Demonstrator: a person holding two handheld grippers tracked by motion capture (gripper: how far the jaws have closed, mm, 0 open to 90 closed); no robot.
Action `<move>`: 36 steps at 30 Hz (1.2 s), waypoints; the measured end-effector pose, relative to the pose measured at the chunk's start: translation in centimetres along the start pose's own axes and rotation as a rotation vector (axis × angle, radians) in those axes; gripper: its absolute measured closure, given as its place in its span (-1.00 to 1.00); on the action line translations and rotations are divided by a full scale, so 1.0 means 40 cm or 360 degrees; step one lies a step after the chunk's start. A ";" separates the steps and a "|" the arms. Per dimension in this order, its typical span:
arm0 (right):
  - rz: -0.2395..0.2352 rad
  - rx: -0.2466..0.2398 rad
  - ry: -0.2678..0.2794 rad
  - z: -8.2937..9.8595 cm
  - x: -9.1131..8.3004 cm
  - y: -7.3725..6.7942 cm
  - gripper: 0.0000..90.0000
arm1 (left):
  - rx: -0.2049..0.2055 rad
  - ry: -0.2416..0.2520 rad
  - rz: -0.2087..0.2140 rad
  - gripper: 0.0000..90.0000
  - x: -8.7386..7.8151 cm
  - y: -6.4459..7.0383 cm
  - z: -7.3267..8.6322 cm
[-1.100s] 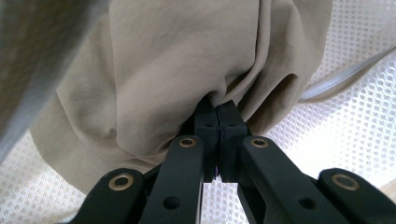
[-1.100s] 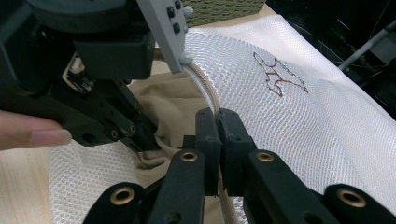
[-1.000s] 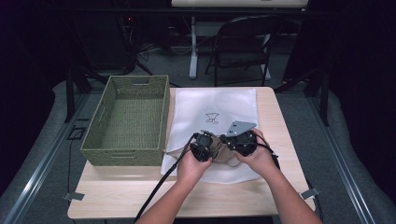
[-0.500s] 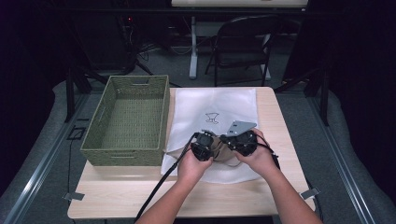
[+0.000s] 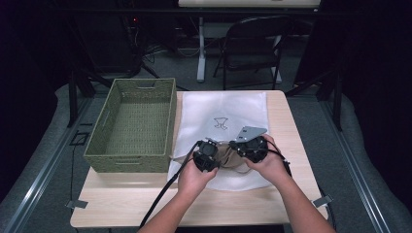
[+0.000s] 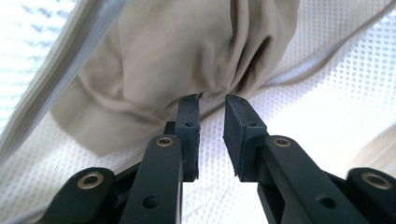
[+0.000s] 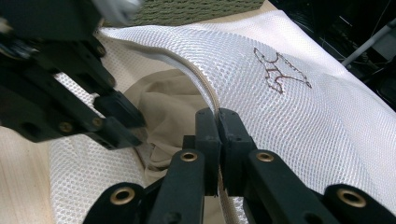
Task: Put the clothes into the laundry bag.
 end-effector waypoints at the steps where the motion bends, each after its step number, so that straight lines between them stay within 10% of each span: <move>1: 0.0003 -0.0002 -0.0007 0.001 -0.001 0.000 0.94 | 0.0003 -0.0008 0.0004 0.67 -0.005 0.001 0.007; 25: -0.0042 0.0026 -0.0085 0.041 0.015 -0.016 0.88 | 0.0033 0.0044 0.0059 0.25 -0.063 -0.045 0.119; 36: 0.0009 0.0119 -0.0044 0.043 -0.019 -0.002 0.41 | 0.0060 0.0086 0.0006 0.09 -0.086 -0.082 0.169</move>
Point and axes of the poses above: each handheld gripper's, and its own axes: x roughly forward along the jaws, z roughly out of its underside, y roughly to its right, the point moved 7 cm from there along x, roughly forward along the jaws, and after that the axes turned 4 degrees about x, right-handed, at the moved point
